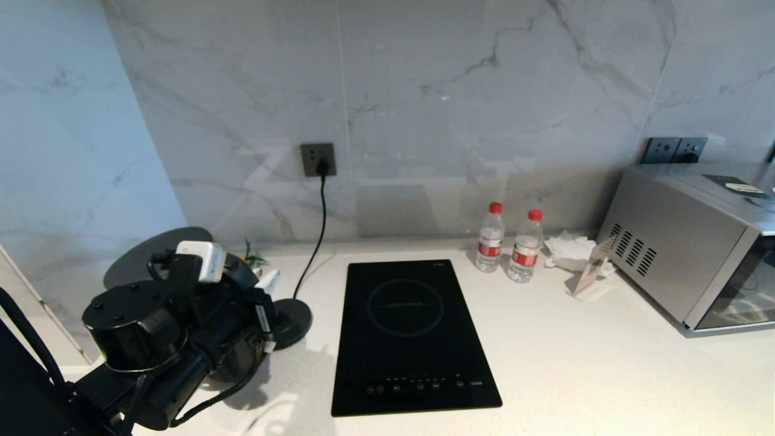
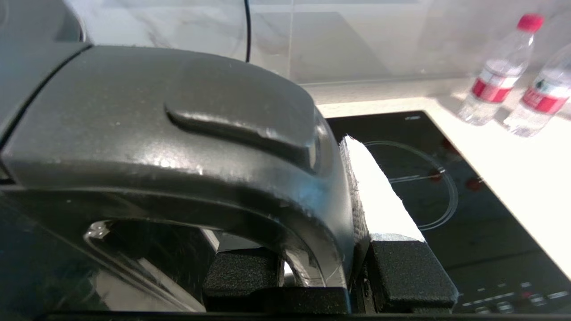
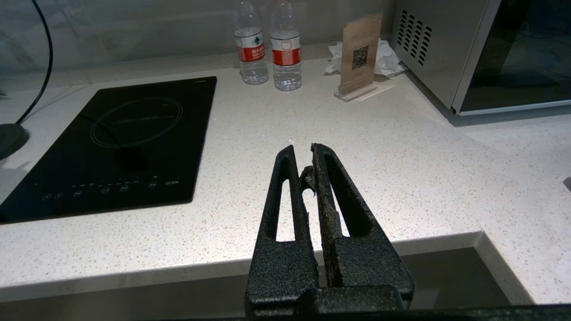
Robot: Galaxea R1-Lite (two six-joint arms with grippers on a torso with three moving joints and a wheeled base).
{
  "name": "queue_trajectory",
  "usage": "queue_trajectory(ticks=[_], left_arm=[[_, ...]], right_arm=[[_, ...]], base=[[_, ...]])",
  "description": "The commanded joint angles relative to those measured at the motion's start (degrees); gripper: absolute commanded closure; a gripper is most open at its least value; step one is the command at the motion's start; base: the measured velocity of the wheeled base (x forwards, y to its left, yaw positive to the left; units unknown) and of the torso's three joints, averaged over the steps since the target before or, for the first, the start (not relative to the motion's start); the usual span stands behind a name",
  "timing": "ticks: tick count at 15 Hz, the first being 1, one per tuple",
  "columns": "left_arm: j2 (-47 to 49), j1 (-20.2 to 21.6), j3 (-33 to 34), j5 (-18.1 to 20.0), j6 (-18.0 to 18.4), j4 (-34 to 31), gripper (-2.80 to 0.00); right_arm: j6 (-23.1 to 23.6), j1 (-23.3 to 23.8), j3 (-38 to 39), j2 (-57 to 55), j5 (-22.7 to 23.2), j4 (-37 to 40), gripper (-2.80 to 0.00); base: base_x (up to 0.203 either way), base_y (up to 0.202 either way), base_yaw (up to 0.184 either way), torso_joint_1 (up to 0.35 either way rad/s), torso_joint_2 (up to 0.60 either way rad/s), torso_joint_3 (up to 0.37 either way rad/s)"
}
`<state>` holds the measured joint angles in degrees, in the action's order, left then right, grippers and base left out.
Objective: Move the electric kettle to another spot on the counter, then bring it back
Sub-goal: Place it on the power base
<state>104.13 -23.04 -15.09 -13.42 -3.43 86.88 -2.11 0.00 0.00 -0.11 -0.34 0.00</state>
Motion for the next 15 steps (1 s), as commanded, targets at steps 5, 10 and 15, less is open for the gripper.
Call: queue_trajectory(ticks=[5,10,15], left_arm=[[0.19,0.19,0.15,-0.12,0.26,0.48,0.00],[0.37,0.19,0.07,-0.12,0.35,0.48,0.00],[1.87,-0.73,-1.88,-0.49,0.42,0.45,0.00]], right_arm=[[0.00,0.00,0.00,0.02,-0.01,0.00,0.00],[0.00,0.00,0.00,0.02,-0.01,0.00,0.00],[0.00,0.00,0.00,0.02,-0.01,0.00,0.00]], base=[[0.000,0.000,0.000,0.000,0.00,0.000],[0.180,0.000,0.000,0.005,0.00,0.003],[0.044,0.000,0.001,0.004,0.00,0.002]])
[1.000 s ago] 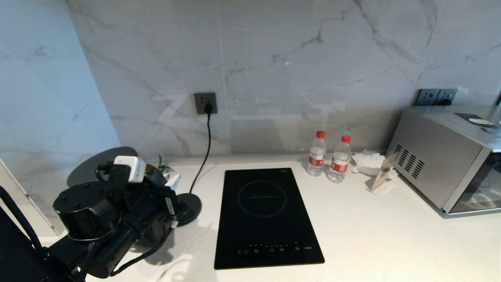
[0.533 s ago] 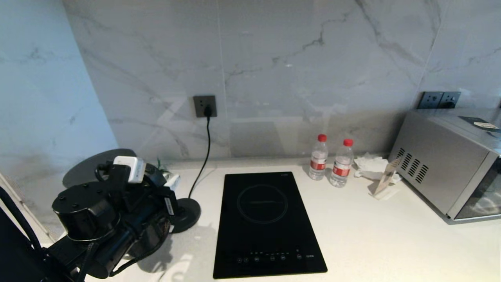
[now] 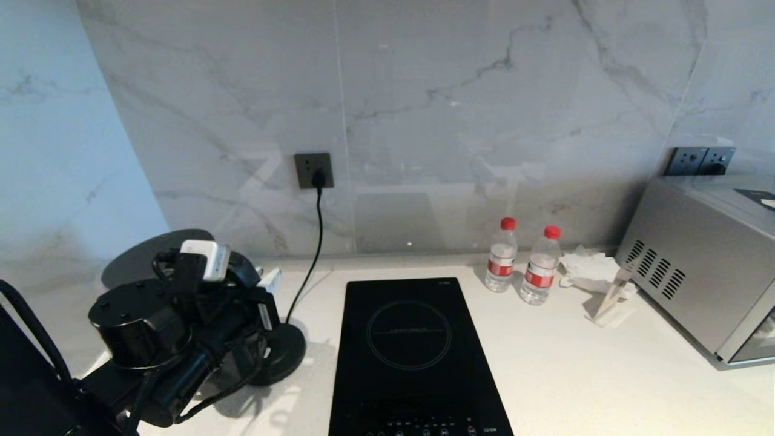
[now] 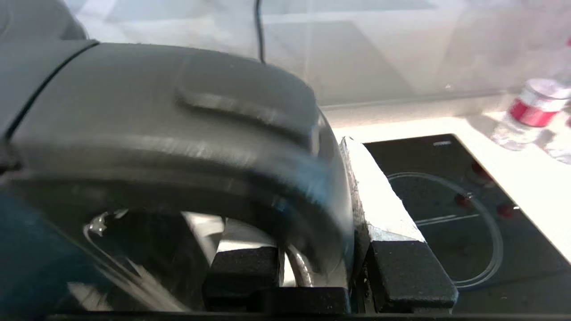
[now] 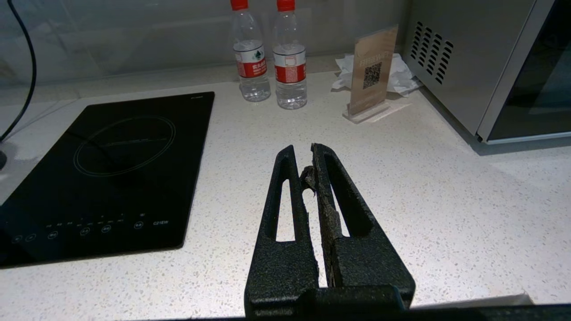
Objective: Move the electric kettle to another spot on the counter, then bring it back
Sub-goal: Place it on the power base
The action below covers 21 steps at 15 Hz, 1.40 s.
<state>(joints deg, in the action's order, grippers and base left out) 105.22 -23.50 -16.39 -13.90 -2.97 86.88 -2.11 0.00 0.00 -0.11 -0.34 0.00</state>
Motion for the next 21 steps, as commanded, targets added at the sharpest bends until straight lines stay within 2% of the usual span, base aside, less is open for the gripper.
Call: queue_trajectory(ticks=[1,3,4,8,11,17,21], left_arm=[[2.70,-0.73,-2.28,-1.76,0.07,0.47,0.00],[6.48,-2.41,-7.34,-9.05,0.42,0.55,0.00],[7.45,-3.76,-8.49,-10.44,0.76,0.52,0.00],[12.13,-5.94,-12.87,-13.05,2.64,0.51,0.00],[15.14,-6.93,-14.91,-13.60,2.87,0.57,0.00],[22.51,-6.81,-21.01,-14.99,2.93,0.66,0.00],[26.16,-6.61,-25.16,-15.09,4.62,0.66,0.00]], right_arm=[[0.00,0.00,0.00,0.02,-0.01,0.00,0.00],[0.00,0.00,0.00,0.02,-0.01,0.00,0.00],[0.00,0.00,0.00,0.02,-0.01,0.00,0.00],[0.00,0.00,0.00,0.02,-0.01,0.00,0.00],[0.00,0.00,0.00,0.02,-0.01,0.00,0.00],[0.00,0.00,0.00,0.02,-0.01,0.00,0.00],[0.00,0.00,0.00,0.02,-0.01,0.00,0.00]], base=[[0.000,0.000,0.000,0.000,0.00,0.000],[0.000,0.000,0.000,0.000,0.00,0.000],[0.000,0.000,0.000,0.000,0.00,0.000],[0.000,0.000,0.000,0.000,0.00,0.000],[0.000,0.000,0.000,0.000,0.00,0.000],[0.000,0.000,0.000,0.000,0.00,0.000],[0.000,0.000,0.000,0.000,0.00,0.000]])
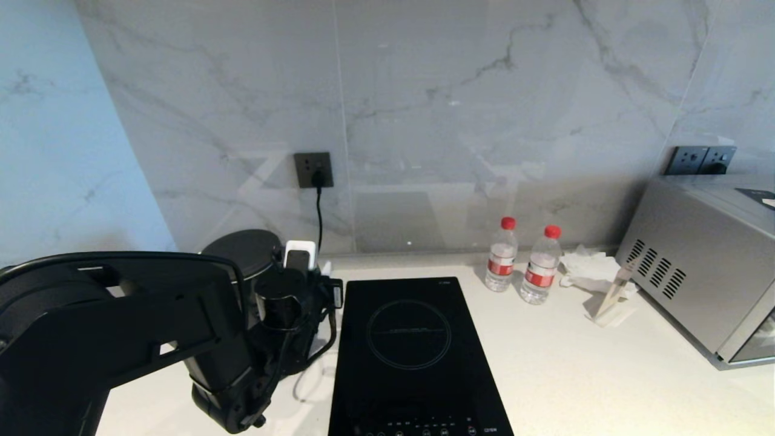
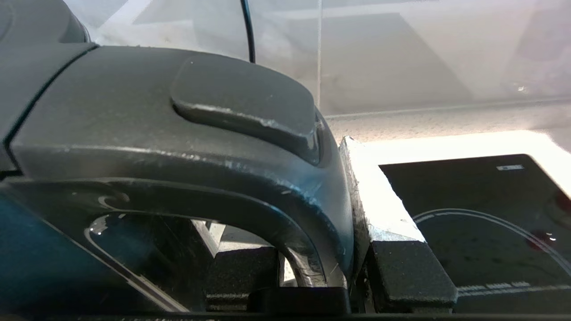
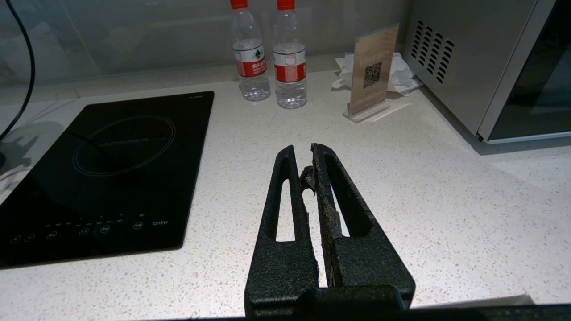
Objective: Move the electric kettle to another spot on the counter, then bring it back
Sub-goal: Place it on the power base
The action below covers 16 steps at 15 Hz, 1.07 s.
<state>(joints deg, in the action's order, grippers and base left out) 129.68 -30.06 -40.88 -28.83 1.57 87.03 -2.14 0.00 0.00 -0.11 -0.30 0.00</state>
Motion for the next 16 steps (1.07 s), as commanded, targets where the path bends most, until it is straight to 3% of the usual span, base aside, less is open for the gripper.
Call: queue_trajectory(ticks=[1,16], left_arm=[[2.58,-0.08,-1.26,-0.27,0.16,0.51,0.00],[6.47,3.52,-3.34,-1.58,0.71,0.42,0.00]], right_arm=[[0.03,0.00,-0.07,0.02,-0.02,0.00,0.00],[0.03,0.00,0.00,0.02,-0.05,0.00,0.00]], base=[[0.000,0.000,0.000,0.000,0.00,0.000],[0.000,0.000,0.000,0.000,0.00,0.000]])
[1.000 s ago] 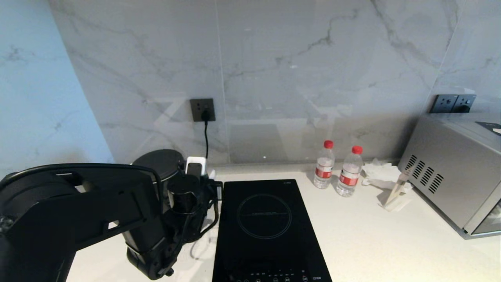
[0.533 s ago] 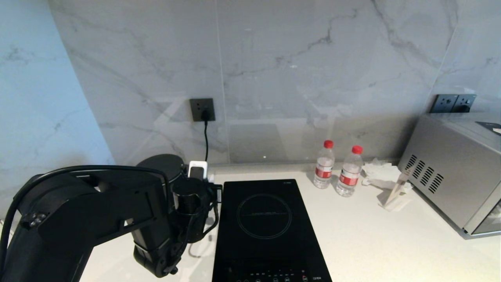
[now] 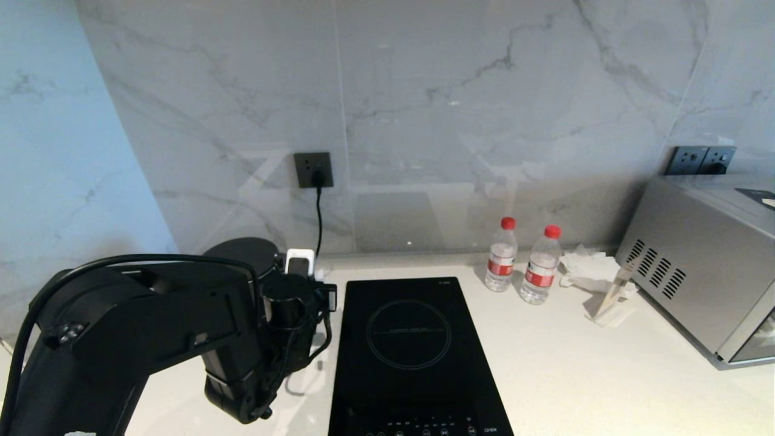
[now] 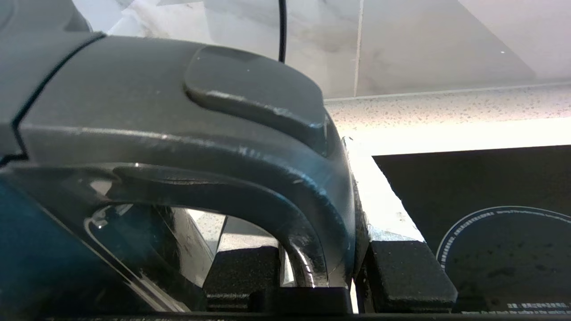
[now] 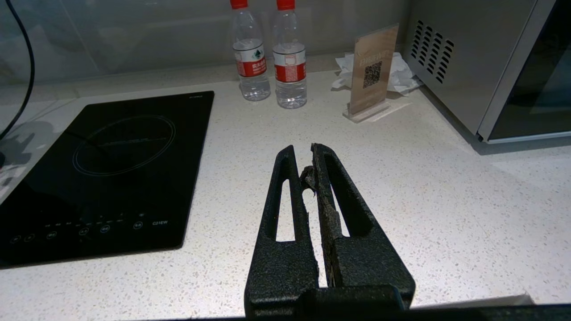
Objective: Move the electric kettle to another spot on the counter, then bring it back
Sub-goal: Place it on the power base
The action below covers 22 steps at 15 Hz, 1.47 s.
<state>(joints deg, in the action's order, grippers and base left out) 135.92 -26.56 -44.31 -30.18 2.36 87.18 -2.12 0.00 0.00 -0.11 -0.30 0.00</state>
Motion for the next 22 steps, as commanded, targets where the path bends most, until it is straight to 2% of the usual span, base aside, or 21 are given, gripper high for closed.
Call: queue_trajectory(ticks=[1,13,19,22], left_arm=[[0.32,0.12,-0.16,-0.23,-0.07,0.27,0.00],[-2.85,-2.92,4.54,-0.31,-0.51,0.36,0.00],[-2.61,-5.35,3.97,-1.41,-0.51,0.33,0.00],[-1.17,-5.26,2.32,-1.54,-0.51,0.27,0.00]], right_arm=[[0.01,0.00,0.00,0.02,-0.05,0.00,0.00],[0.01,0.00,0.00,0.02,-0.05,0.00,0.00],[0.01,0.00,0.00,0.02,0.02,0.00,0.00],[0.01,0.00,0.00,0.02,-0.05,0.00,0.00]], base=[[0.000,0.000,0.000,0.000,0.00,0.000],[0.000,0.000,0.000,0.000,0.00,0.000],[0.000,0.000,0.000,0.000,0.00,0.000],[0.000,0.000,0.000,0.000,0.00,0.000]])
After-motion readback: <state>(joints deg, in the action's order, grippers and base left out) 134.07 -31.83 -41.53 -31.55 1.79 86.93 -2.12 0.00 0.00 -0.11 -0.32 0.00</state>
